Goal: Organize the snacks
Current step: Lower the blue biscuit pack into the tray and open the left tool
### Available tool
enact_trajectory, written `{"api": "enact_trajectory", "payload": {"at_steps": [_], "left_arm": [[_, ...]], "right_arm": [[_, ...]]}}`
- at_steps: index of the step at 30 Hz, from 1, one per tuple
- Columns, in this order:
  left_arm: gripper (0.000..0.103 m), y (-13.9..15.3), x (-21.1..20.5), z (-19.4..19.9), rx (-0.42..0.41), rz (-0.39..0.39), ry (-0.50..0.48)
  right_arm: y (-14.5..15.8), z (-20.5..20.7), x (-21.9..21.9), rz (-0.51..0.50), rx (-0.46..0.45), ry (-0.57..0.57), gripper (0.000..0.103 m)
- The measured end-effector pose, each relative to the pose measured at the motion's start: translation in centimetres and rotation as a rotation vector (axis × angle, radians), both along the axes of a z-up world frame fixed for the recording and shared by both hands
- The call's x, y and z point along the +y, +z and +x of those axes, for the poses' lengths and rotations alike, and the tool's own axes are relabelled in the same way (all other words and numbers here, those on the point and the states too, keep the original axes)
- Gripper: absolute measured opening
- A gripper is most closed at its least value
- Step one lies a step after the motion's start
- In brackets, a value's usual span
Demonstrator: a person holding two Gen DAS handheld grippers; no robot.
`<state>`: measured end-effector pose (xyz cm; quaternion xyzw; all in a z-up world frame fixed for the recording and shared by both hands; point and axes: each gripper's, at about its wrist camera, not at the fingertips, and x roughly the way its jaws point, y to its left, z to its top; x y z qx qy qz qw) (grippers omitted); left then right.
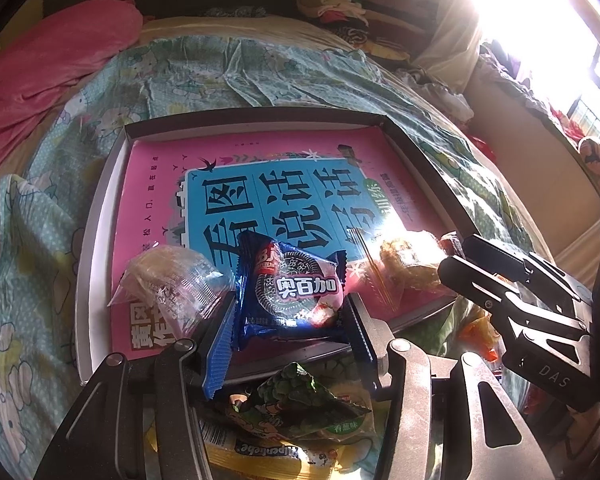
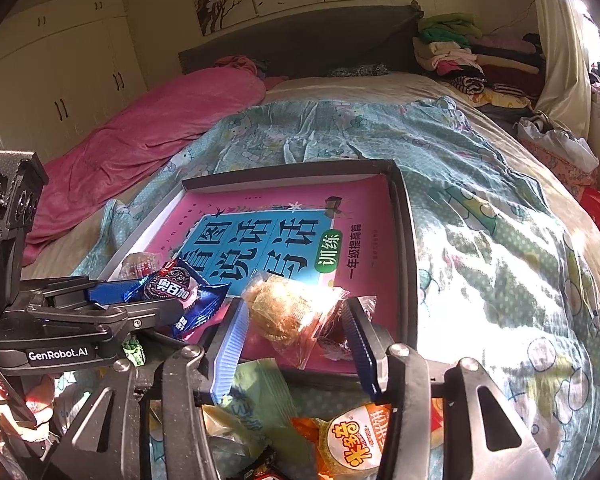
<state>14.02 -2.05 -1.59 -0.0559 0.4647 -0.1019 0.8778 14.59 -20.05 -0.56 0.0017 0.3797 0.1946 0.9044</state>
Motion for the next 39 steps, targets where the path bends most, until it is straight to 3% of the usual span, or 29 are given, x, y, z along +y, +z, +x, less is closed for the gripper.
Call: {"api": "enact_trajectory", "payload": {"at_steps": [12,17,39], "left_arm": [[0.066,0.4,0.1,-0.2,-0.006,-0.010,-0.001],[0.074,0.8,0.1,-0.4,-0.021,-0.018,-0.013],[0.078,3.3,0.6,-1.7,-0.107,-0.043,0.005]], "right_arm": [[0.1,-0.1,-0.1,-0.005,-0.001,-0.008,0.053],[0.2,-0.1,-0.2,-0.008,-0.004,-0.010,0.059],[1.4,-0.8,-0.7,-0.011,-0.076,-0.047,0.072]]}}
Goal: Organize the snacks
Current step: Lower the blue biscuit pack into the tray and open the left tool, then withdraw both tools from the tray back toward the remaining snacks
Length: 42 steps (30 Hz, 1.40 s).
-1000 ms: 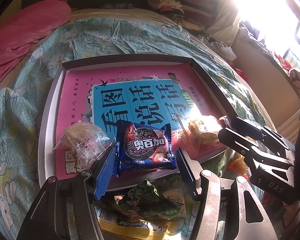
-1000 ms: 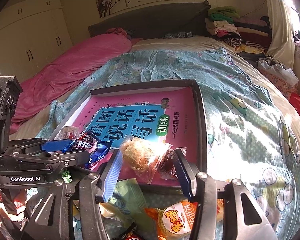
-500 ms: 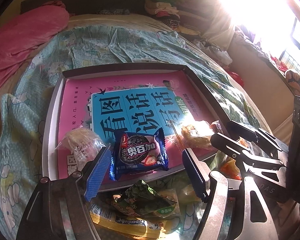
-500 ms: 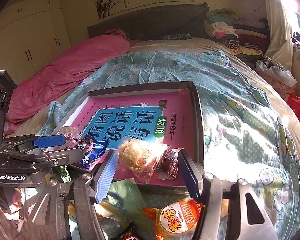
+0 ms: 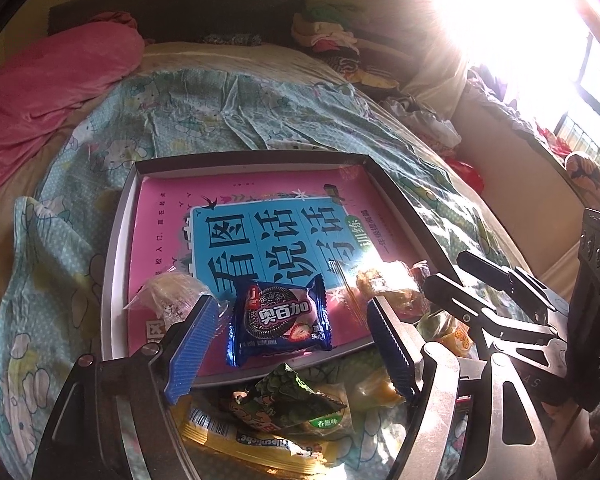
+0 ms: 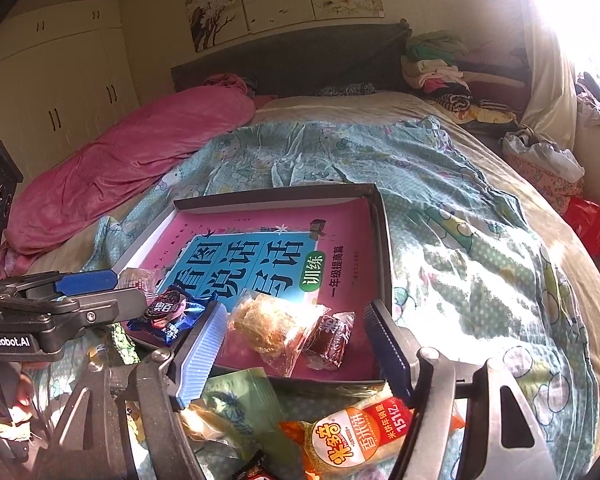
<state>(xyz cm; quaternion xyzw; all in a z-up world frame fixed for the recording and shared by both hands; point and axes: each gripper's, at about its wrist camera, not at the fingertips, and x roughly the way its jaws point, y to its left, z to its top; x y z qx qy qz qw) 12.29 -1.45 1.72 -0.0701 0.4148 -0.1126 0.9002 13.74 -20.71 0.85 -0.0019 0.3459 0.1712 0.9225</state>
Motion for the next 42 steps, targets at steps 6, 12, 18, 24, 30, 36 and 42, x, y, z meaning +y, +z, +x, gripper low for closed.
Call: {"api": "enact_trajectory", "payload": {"at_steps": [6,12,18,24,30,36,42], "left_arm": [[0.079,0.7,-0.1,-0.4,-0.029,0.007,-0.007],[0.079,1.1,0.1,-0.6,-0.038,-0.006,-0.004],[0.079,1.5,0.4,-0.8,-0.047,-0.009,0.007],[0.079,1.8,0.5,-1.0,-0.054,-0.013,0.014],[0.079,2.1,0.5,-1.1,-0.054,-0.005,0.014],[0.079,2.3,0.7,-1.6,-0.059,0.001,0.030],[0.079,2.5,0.8,-1.9,-0.060,-0.003,0.028]], "right_arm": [[0.3,-0.3,-0.2,-0.003,-0.015,-0.011,0.074],[0.6,-0.4,-0.2,0.002,-0.026,-0.016,0.078],[0.9,-0.6,-0.3,0.006,-0.036,-0.020,0.080],[1.2,-0.9,-0.2,0.012,-0.049,-0.014,0.084],[1.6,-1.1,-0.1,0.014,-0.066,-0.010,0.087],[1.8,-1.4,0.0,0.011,-0.078,-0.003,0.090],[2.0,-1.7,0.2,0.013,-0.081,0.003,0.091]]}}
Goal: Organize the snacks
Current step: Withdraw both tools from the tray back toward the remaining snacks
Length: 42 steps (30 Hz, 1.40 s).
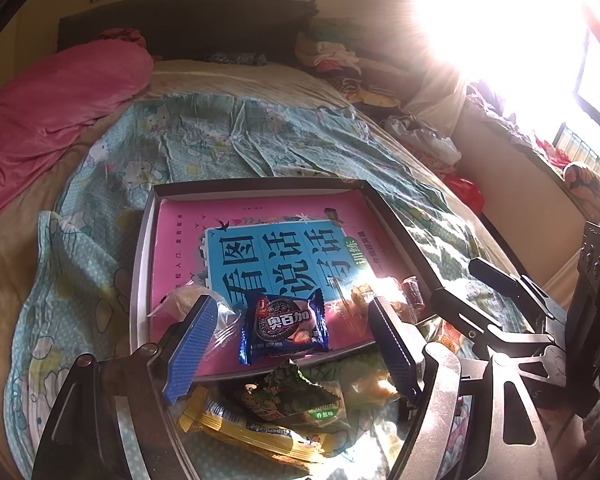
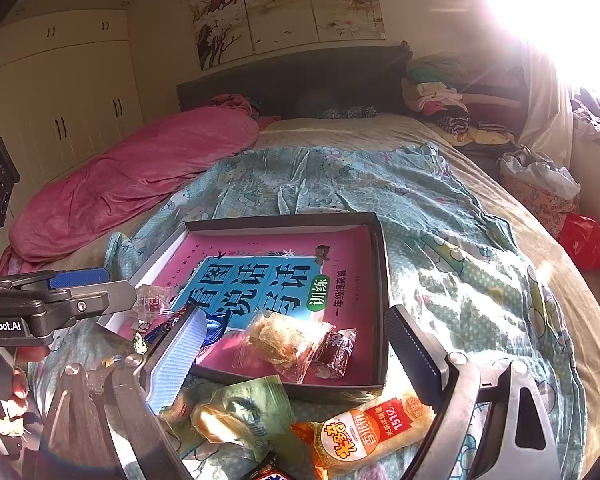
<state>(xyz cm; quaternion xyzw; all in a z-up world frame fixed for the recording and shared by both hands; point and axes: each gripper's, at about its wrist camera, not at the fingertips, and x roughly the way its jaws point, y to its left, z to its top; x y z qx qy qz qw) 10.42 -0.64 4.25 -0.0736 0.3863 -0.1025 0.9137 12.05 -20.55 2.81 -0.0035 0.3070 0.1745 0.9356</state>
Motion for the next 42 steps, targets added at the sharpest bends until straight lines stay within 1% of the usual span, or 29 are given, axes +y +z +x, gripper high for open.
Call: {"api": "enact_trajectory", "payload": {"at_steps": [19,42], "left_arm": [[0.079,0.0,0.2,-1.1,0.005,0.007,0.002],[0.079,-0.2,0.6,-2.8,0.027,0.015,0.004]], "right_arm": [[0.6,-1.5,0.6,-0.006,-0.003,0.026,0.091],[0.2,-3.1,0.9,-0.009,0.032,0.051,0.093]]}}
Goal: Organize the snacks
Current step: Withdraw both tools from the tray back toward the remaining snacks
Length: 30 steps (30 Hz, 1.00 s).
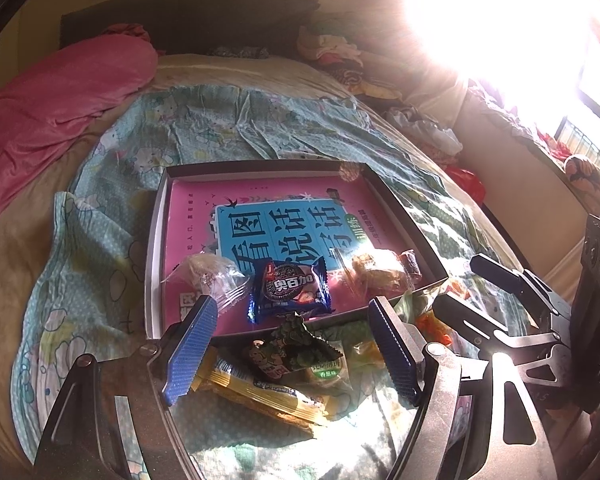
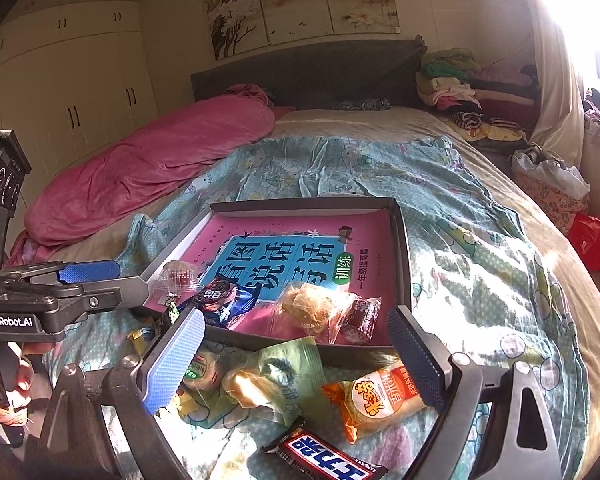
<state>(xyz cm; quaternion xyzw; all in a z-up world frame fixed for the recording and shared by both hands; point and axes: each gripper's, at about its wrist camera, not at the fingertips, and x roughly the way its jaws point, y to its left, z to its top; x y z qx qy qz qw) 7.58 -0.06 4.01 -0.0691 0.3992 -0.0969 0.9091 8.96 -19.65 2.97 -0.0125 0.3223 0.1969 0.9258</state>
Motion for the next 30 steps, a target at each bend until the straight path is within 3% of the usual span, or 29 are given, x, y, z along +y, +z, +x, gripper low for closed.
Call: {"api": "enact_trajectory", "payload": {"at_steps": [30], "left_arm": [[0.079,-2.3,0.6,-2.4,0.081,0.026,0.015]], "right_arm": [[-1.9,-2.1,-1.1,-0.033,0.085,-0.015,0.093]]}}
